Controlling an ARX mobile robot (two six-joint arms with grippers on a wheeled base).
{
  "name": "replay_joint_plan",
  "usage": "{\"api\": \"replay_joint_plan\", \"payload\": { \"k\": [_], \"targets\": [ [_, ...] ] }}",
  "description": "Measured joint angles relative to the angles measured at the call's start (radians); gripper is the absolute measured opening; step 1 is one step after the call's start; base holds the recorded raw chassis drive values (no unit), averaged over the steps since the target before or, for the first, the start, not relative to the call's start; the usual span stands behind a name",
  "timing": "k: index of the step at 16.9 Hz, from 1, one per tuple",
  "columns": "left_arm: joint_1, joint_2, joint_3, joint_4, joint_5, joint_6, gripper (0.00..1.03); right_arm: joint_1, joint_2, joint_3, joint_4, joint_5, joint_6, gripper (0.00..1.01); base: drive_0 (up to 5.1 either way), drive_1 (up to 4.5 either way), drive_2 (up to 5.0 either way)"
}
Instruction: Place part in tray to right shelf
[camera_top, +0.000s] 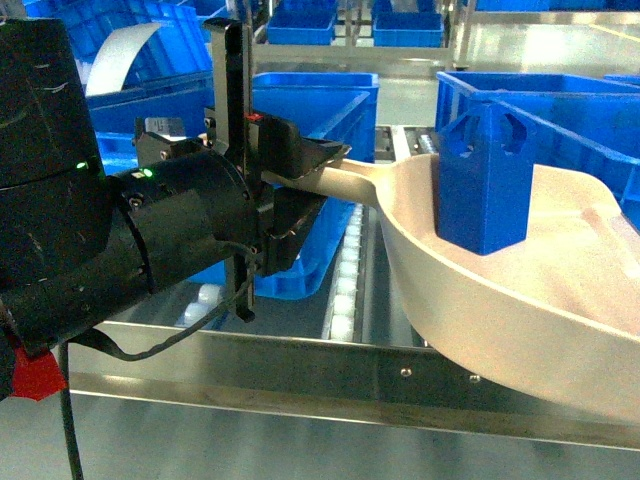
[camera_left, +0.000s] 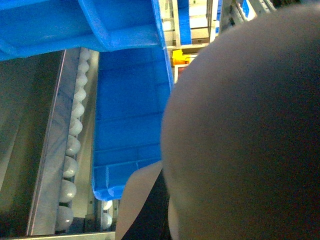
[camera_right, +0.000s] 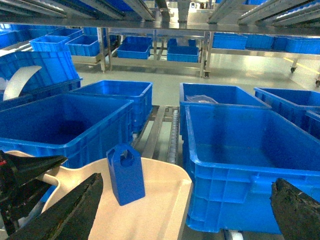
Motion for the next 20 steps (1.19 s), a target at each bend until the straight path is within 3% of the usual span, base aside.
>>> {"api": "replay_joint_plan", "payload": {
  "k": [20],
  "targets": [
    [0.000, 0.000, 0.000, 0.000, 0.000, 0.000, 0.16, 0.000, 0.000, 0.000, 0.000, 0.000, 0.000, 0.98, 0.0, 0.00, 0.0]
  ]
}}
